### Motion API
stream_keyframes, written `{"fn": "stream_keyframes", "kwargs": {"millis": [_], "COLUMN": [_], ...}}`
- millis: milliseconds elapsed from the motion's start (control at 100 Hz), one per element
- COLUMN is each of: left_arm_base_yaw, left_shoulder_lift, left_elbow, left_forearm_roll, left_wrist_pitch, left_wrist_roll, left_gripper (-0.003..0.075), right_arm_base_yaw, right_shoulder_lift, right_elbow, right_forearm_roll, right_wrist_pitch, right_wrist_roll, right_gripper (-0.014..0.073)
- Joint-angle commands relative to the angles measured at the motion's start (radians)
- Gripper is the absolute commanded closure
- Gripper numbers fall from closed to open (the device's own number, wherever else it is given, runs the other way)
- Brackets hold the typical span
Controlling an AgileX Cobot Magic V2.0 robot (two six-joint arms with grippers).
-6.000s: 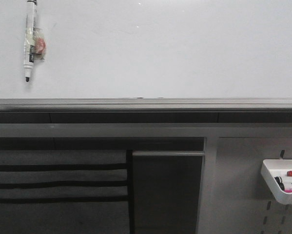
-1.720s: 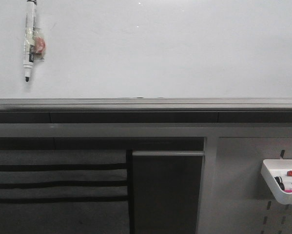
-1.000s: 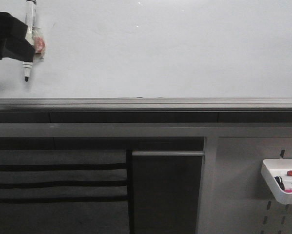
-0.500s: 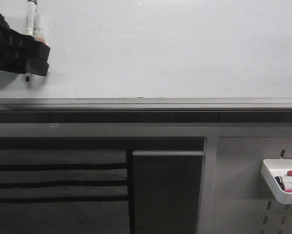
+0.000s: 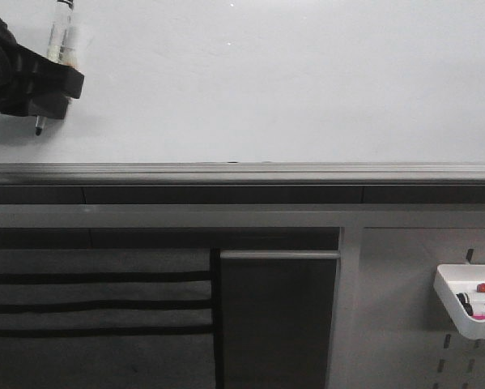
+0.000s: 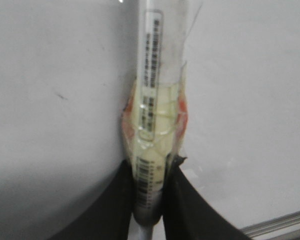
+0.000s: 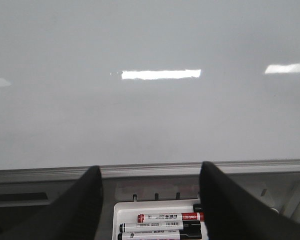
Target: Write number 3 on whiteboard
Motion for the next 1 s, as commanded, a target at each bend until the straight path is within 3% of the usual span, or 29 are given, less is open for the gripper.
{"fn": "stream_keyframes", "kwargs": {"millis": [0,120,320,410,530,610,750,900,990], "left_arm_base_yaw": [-0.001,-0.001,-0.001,-0.002,-0.025,-0.057,-0.142,-0.262,-0.327], "left_shoulder_lift": [-0.041,-0.080,-0.204,-0.272,-0.337,-0.360,-0.367,-0.367,-0.361], "left_elbow": [-0.032,-0.032,-0.032,-0.053,-0.118,-0.170,-0.241,-0.252,-0.255], "left_forearm_roll": [-0.003,-0.003,-0.001,0.012,0.012,0.001,-0.055,-0.114,-0.114], "left_wrist_pitch": [-0.034,0.057,0.236,0.399,0.692,0.871,1.066,1.089,1.089], "left_wrist_roll": [-0.011,-0.011,-0.008,0.026,0.184,0.253,0.413,0.553,0.602], "left_gripper": [0.0692,0.0740,0.0738,0.0738,0.0738,0.0738,0.0738,0.0738,0.0738], "right_arm_base_yaw": [-0.003,-0.003,-0.003,-0.003,-0.003,-0.003,-0.003,0.000,0.025], "right_shoulder_lift": [0.013,0.013,0.013,0.016,0.062,0.117,0.231,0.361,0.428], "right_elbow": [-0.037,-0.037,-0.042,-0.084,-0.168,-0.230,-0.307,-0.369,-0.402], "right_forearm_roll": [-0.022,-0.022,0.031,0.108,0.210,0.353,0.705,0.988,1.038], "right_wrist_pitch": [-0.085,-0.085,-0.070,0.009,0.168,0.258,0.424,0.624,0.689], "right_wrist_roll": [-0.009,-0.009,-0.009,-0.009,-0.053,-0.203,-0.621,-1.003,-1.118], "right_gripper": [0.0211,0.0211,0.0211,0.0211,0.0211,0.0211,0.0211,0.0211,0.0211]}}
